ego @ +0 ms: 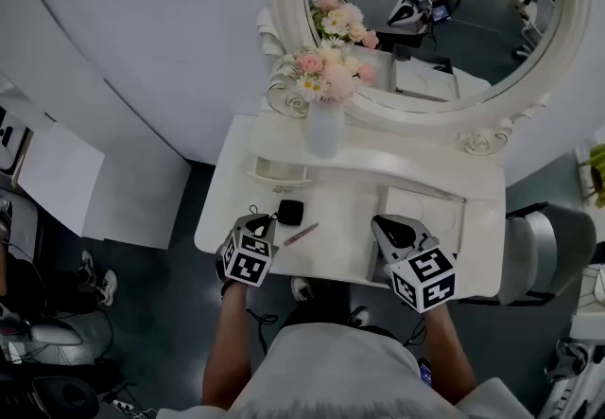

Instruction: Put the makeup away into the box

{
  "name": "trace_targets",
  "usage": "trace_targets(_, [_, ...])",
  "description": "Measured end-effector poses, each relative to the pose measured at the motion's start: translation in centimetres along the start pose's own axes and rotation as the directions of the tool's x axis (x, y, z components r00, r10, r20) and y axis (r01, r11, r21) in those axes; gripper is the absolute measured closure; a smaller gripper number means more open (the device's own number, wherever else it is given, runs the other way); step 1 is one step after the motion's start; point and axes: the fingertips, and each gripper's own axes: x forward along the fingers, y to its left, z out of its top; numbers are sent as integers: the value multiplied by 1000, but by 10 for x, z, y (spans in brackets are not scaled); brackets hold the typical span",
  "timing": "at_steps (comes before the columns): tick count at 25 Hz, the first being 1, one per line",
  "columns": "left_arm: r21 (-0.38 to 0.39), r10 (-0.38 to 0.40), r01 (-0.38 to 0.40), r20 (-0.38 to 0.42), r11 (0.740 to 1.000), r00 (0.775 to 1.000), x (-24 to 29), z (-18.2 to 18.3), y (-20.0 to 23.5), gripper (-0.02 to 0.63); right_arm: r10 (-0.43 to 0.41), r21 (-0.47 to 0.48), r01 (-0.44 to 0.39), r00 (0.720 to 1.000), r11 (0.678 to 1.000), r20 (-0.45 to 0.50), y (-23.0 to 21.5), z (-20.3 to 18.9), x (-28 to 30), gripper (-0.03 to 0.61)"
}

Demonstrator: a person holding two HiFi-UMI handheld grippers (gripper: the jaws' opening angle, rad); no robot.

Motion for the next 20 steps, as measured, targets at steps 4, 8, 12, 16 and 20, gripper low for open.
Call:
trace_targets(4, [-28, -46, 49, 101, 998, 994, -12, 44, -43, 566, -28, 17, 28, 999, 999, 16, -23, -11, -32, 577])
trace_targets(8, [6, -102, 102, 164, 995, 981, -17, 81, -95, 566, -55, 26, 54, 998, 998, 21, -43, -24, -63, 577])
trace_targets(12, [88, -172, 158, 176, 983, 969, -16, 104, -148, 566, -76, 46, 75, 997, 996, 24, -61, -41, -91, 577])
trace_targets(16, [169, -230, 205, 150, 964, 961, -10, 113, -197, 566, -92, 66, 90, 995, 994, 25, -77, -63, -115, 577])
trace_targets(20, [227, -294, 260, 128, 938, 947, -2, 120, -244, 566, -109, 90, 107, 994, 990, 17, -89, -84, -133, 577])
